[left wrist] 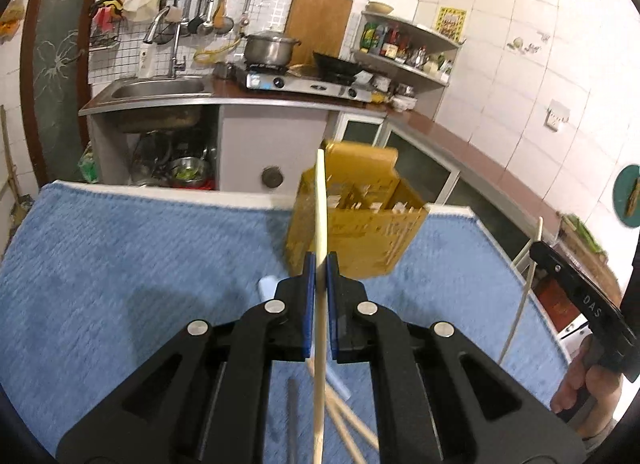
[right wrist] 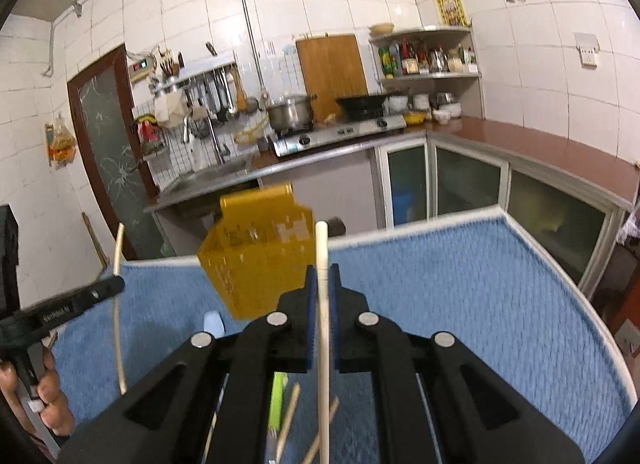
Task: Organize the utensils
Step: 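Lift both chopsticks upright and carry them toward the yellow slotted holder, then lower both chopsticks into the yellow holder and open both grippers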
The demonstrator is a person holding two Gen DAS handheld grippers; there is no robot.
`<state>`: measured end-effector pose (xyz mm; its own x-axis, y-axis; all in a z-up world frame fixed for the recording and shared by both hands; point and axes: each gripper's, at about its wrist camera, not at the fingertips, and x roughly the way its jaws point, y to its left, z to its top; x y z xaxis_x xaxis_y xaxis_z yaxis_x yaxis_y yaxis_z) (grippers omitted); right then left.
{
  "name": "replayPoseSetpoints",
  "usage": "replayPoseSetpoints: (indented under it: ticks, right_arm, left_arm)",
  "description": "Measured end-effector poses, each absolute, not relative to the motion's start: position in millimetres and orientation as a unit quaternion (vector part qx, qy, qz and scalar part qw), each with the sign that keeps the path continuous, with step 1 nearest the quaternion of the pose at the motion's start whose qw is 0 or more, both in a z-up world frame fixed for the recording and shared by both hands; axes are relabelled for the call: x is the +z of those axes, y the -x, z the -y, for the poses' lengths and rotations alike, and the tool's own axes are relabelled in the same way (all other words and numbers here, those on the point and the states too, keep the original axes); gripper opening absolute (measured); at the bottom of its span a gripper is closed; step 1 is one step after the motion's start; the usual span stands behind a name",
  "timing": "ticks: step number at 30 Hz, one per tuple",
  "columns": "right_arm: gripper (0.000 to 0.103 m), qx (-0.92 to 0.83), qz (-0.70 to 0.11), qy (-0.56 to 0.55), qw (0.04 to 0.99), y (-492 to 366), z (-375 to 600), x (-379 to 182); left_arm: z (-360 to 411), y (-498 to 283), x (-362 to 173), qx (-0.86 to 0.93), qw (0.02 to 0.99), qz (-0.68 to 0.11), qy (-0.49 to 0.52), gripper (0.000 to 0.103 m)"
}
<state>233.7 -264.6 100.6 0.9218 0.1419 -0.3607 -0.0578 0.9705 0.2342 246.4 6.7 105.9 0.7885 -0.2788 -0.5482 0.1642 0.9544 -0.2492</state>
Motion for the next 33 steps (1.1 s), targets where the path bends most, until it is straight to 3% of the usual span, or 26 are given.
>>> replayPoseSetpoints:
  ticks: [18,24,33]
  right_arm:
    - [0.006,0.063,-0.036,-0.115,0.991,-347,256,188]
    - [0.006,0.062,0.000,-0.121,0.991,-369,252,187]
    - [0.006,0.084,-0.022,-0.093,0.992,-391,235,132]
  left_arm:
    - [33,-358,195,-0.099,0.981,-0.148,0.081,0.004]
    - [44,-390,181,-0.096,0.987,-0.109,0.074,0.004]
    - [40,-407,121,-0.096,0.983,-0.135,0.077,0.004]
